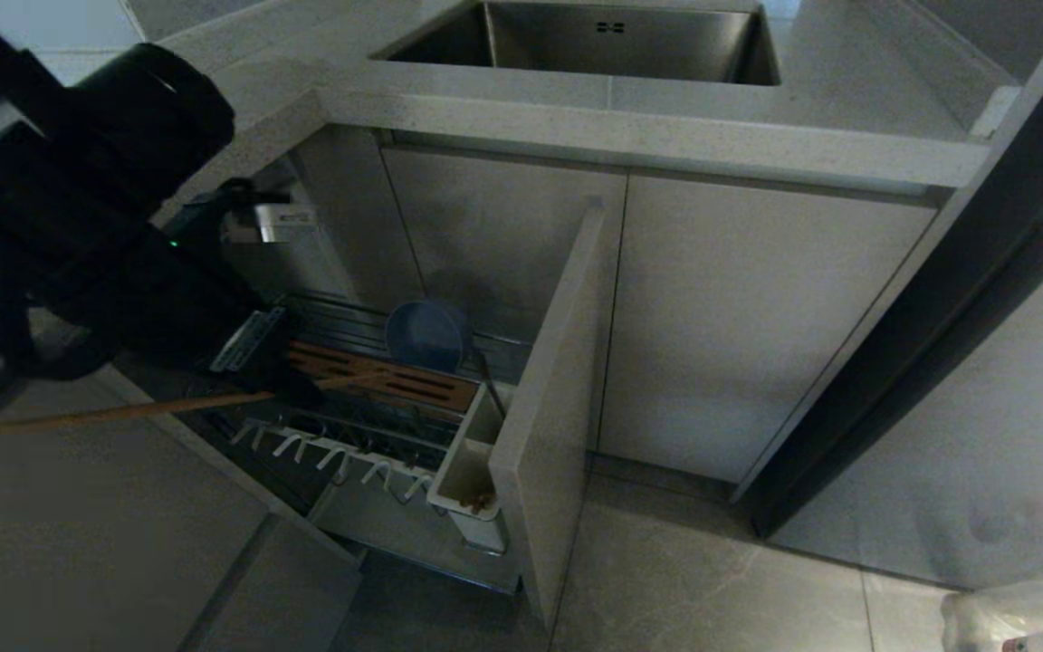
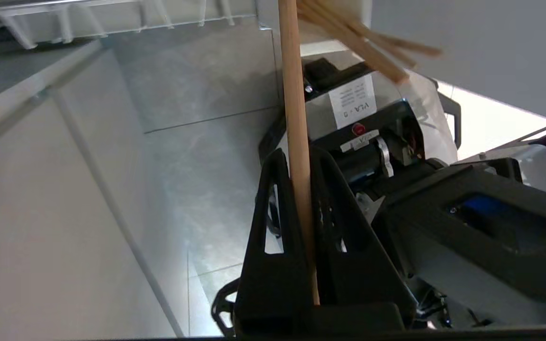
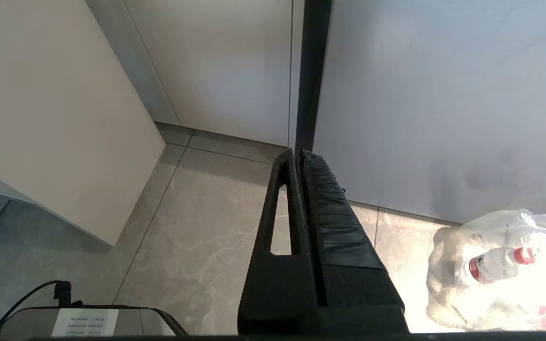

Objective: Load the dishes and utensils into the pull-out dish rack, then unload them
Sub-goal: Pick up the chopsticks and place it in the cupboard

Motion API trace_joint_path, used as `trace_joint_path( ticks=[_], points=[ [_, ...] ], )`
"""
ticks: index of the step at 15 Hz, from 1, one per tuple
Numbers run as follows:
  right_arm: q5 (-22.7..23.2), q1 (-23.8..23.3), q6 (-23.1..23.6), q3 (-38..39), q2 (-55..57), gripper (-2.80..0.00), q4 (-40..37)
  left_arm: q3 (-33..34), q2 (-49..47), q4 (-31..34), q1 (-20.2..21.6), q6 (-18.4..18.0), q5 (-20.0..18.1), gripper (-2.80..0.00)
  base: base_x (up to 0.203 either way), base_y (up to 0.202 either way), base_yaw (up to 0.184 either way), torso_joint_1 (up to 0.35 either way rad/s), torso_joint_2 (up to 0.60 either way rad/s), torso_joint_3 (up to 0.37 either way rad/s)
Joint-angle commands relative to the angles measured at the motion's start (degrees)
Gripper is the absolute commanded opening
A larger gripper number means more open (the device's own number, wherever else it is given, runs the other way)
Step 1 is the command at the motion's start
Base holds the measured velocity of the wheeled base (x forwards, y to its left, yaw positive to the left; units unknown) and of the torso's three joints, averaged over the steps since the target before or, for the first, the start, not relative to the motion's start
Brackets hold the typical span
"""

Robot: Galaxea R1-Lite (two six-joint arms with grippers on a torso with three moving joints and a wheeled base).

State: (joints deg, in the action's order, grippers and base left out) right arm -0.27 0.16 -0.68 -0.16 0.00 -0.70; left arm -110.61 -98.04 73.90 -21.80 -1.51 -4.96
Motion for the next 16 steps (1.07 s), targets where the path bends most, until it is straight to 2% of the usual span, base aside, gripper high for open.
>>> trace_joint_path(
  ticks=[1,6,9,16],
  points=[
    [0.00,0.02,-0.02,-0.02,0.02,-2.80,0.00,-0.14,-2.99,0.28,-2.99,0.69,1.57,-2.80,0.000,0.000,0.000,0.000,0.00,0.000],
    [0.00,0.02,-0.02,-0.02,0.08,-2.80,0.00,-0.05,-7.52,0.19,-9.23,6.61,10.67,-2.80,0.000,0.000,0.000,0.000,0.00,0.000],
    [0.00,0.02,-0.02,-0.02,0.01,-2.80,0.00,-0.17,-10.20,0.12,-10.33,8.16,12.39,-2.80,0.000,0.000,0.000,0.000,0.00,0.000],
    [0.00,0.02,-0.02,-0.02,0.09,-2.80,0.00,-0.28,-14.60,0.11,-11.48,11.63,12.91,-2.80,0.000,0.000,0.000,0.000,0.00,0.000]
  ],
)
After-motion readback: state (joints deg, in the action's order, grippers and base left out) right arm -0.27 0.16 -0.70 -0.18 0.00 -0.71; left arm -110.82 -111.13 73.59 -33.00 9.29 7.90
